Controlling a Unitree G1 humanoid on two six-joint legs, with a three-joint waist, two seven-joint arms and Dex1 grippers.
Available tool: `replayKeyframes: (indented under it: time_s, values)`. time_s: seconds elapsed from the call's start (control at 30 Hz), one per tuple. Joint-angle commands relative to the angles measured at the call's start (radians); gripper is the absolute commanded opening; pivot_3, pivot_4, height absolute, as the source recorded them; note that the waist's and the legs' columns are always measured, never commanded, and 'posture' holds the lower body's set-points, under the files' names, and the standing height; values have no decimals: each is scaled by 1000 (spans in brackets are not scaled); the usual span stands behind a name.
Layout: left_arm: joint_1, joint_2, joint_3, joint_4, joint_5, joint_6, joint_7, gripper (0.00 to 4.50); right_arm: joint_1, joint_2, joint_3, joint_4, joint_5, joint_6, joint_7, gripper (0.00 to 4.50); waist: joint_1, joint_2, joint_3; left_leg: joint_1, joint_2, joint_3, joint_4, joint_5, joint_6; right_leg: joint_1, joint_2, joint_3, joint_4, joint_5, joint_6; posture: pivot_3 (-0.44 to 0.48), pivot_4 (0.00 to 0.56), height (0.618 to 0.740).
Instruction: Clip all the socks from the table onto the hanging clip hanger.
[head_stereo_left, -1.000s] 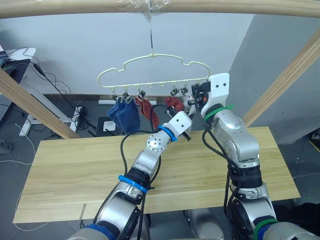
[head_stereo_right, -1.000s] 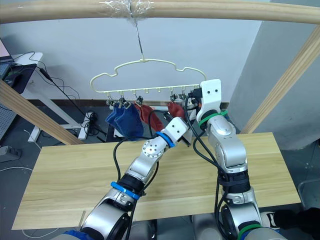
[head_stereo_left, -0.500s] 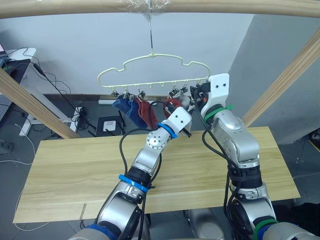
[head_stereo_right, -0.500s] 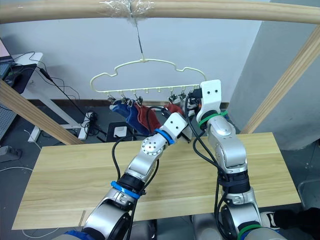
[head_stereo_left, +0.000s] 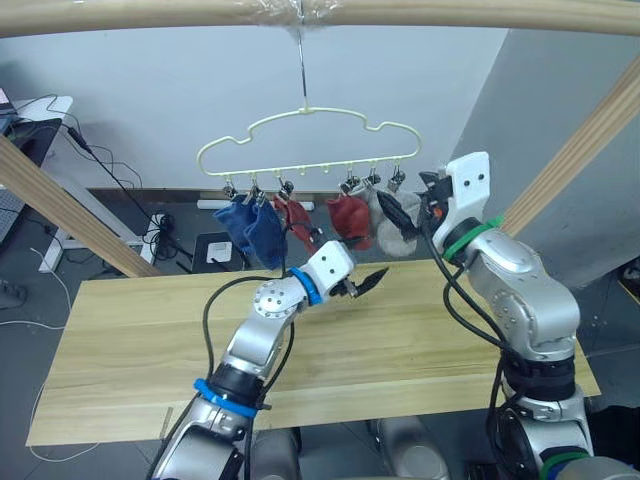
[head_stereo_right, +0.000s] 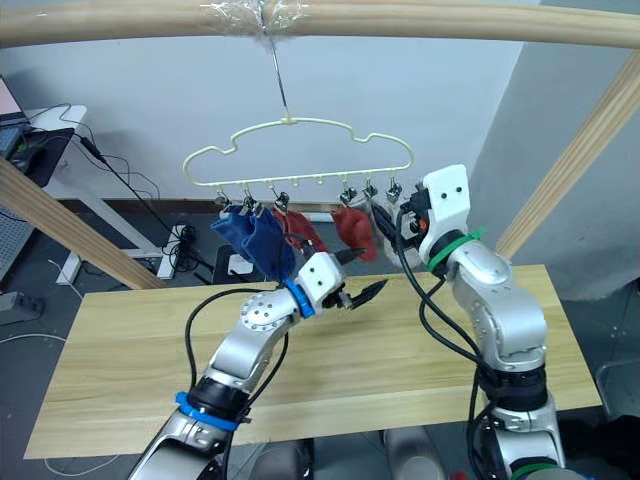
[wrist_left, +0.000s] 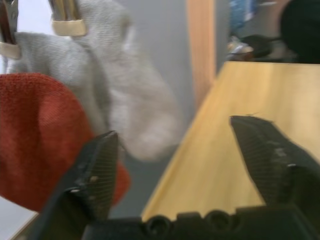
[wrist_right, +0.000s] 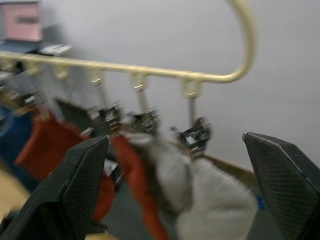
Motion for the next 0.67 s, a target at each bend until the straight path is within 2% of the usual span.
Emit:
replayKeyframes:
  time_s: [0.03, 0.17, 0.37, 0.47, 0.67]
  values:
    - [58, 133, 123, -226, -147, 143, -89, 4452, 15, -146, -17, -92, 66, -14, 173, 4500, 0, 0, 0, 1, 0, 0, 0, 0, 0, 0, 0, 0, 0, 0, 0, -168, 230, 740]
    - [133, 328, 342, -320, -258, 308, -106, 4452, 48, -343, -35, -102, 91, -85, 354, 4500, 1, 0, 0, 1, 1, 0, 0, 0, 0, 0, 1, 0, 0, -3, 4, -138, 222, 740]
    - [200, 572, 586, -204, -248, 386, -117, 4452, 81, -510, -111, -10, 99, -193, 501, 4500, 9, 0, 0, 1, 1, 0, 0, 0, 0, 0, 1, 0, -2, -3, 5, -89, 202, 740]
    - [220, 635, 654, -138, -259, 383, -138, 4452, 85, -561, -139, 36, 95, -232, 538, 4500, 14, 0, 0, 1, 1, 1, 0, 0, 0, 0, 0, 0, -2, -3, 4, -77, 194, 740]
    - [205, 659, 672, -84, -269, 378, -145, 4452, 82, -591, -141, 102, 78, -295, 558, 4500, 30, 0, 0, 0, 1, 1, 0, 0, 0, -1, 0, -1, -2, 0, 0, -69, 176, 740]
